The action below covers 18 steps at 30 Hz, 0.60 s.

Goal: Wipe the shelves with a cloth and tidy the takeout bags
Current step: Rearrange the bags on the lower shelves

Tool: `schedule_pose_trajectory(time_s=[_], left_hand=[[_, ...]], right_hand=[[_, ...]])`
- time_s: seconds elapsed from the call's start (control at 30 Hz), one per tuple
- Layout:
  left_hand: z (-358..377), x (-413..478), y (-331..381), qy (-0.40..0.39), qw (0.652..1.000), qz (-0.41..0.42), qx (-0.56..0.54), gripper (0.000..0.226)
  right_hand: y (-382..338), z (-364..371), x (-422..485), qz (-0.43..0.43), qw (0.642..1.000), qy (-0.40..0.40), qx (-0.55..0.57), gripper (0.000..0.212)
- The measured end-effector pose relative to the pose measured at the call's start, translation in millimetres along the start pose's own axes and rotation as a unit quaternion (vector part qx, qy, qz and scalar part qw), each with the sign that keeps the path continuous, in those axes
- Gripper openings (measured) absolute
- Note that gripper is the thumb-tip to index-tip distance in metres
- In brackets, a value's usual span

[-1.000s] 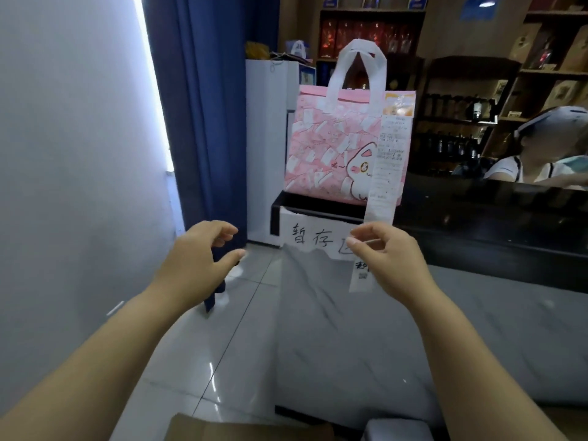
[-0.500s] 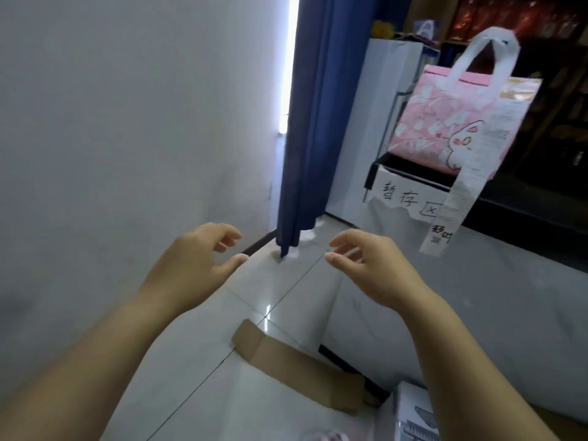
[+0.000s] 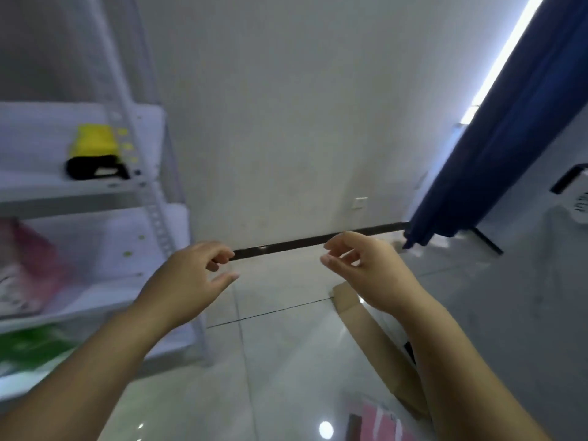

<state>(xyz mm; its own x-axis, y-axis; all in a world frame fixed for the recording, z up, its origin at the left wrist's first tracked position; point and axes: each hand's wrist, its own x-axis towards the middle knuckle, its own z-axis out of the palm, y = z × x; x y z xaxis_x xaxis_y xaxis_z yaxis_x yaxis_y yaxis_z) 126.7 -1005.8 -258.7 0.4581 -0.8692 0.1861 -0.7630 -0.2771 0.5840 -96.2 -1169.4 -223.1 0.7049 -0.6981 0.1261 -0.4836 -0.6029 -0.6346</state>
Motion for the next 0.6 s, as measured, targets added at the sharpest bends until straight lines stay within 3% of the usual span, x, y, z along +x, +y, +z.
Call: schedule_pose_trajectory(time_s=[0.2,0.6], left_hand=[[-69,-90,-69,0.062,0.993,-0.105,0.001,0.019],[-230,-269,-215,0.140,0.968,-0.206,0.028,0.020]], right_hand=[[-81,79,-1,-0.074,0.995,-0.052,0.039,0.008],[-292,261,-38,-0.156,0.975,-0.140,0.077,0.011]])
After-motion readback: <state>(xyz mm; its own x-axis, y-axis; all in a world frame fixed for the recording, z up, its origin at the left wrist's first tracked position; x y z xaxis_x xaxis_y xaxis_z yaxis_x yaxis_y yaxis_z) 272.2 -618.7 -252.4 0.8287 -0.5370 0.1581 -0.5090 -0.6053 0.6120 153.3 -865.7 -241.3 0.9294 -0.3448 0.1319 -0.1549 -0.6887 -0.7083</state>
